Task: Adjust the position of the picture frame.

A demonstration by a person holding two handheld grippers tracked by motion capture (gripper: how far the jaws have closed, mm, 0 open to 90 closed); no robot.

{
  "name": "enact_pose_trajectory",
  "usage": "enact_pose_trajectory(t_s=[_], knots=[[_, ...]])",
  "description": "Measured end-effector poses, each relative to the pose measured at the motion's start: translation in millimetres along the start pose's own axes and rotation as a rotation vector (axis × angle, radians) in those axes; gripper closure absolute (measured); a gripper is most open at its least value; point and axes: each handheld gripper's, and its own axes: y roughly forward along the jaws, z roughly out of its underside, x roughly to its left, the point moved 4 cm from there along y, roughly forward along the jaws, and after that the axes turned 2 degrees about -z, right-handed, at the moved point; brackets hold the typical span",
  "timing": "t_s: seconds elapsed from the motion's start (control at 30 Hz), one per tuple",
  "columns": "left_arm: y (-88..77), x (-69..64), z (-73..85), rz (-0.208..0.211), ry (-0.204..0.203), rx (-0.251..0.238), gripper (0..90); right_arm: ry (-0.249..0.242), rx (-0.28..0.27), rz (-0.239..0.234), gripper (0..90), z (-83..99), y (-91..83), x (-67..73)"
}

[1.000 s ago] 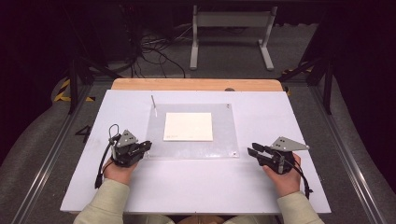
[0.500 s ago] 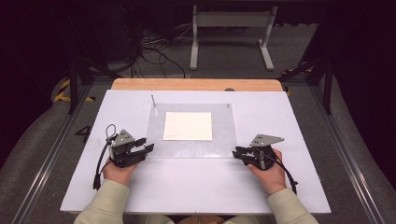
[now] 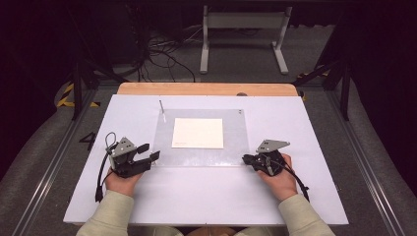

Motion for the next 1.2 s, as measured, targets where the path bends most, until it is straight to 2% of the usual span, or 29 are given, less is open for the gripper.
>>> enact_pose_trajectory(t_s=[0.07, 0.3, 0.53, 0.67, 0.8, 0.9, 0.97, 1.03, 1.07, 1.1, 1.13, 1.2], knots=[[-2.8, 0.1, -0.4, 0.002, -0.006, -0.01, 44.8, -0.024, 0.01, -0.018, 83.7, 0.1, -0.5, 5.7], [-15.2, 8.8, 0.8, -0.022, -0.016, -0.031, 44.1, -0.134, 0.076, -0.131, 83.7, 1.1, -3.9, 49.5], [-26.2, 21.7, 7.7, -0.04, -0.053, -0.027, 42.8, -0.183, 0.103, -0.216, 83.7, 0.3, -1.4, 88.8], [-30.3, 27.7, 12.6, -0.046, -0.072, -0.002, 42.7, -0.187, 0.102, -0.275, 83.7, 1.2, 0.0, 110.9], [-31.1, 29.7, 16.9, -0.057, -0.073, 0.038, 42.6, -0.217, 0.1, -0.33, 83.7, 0.6, 3.4, 133.4], [-30.9, 31.9, 18.9, -0.079, -0.075, 0.064, 43.1, -0.239, 0.096, -0.332, 83.7, 0.5, 4.2, 137.7], [-30.0, 33.7, 20.6, -0.089, -0.079, 0.083, 47.1, -0.218, 0.09, -0.349, 83.7, 1.0, 4.4, 136.6], [-28.6, 34.6, 22.8, -0.092, -0.088, 0.107, 56.7, -0.217, 0.088, -0.353, 83.7, 1.2, 4.6, 136.1], [-28.1, 35.8, 23.8, -0.093, -0.081, 0.122, 61.7, -0.22, 0.089, -0.352, 83.7, 1.1, 4.6, 136.2], [-27.6, 36.0, 24.0, -0.095, -0.076, 0.127, 70.6, -0.223, 0.089, -0.35, 83.7, 0.9, 4.6, 136.7], [-27.1, 36.3, 23.9, -0.115, -0.066, 0.132, 79.5, -0.223, 0.09, -0.349, 83.6, 0.9, 4.6, 136.7], [-26.1, 35.0, 21.8, -0.137, -0.037, 0.144, 83.2, -0.223, 0.09, -0.351, 83.7, 0.9, 4.7, 136.5]])
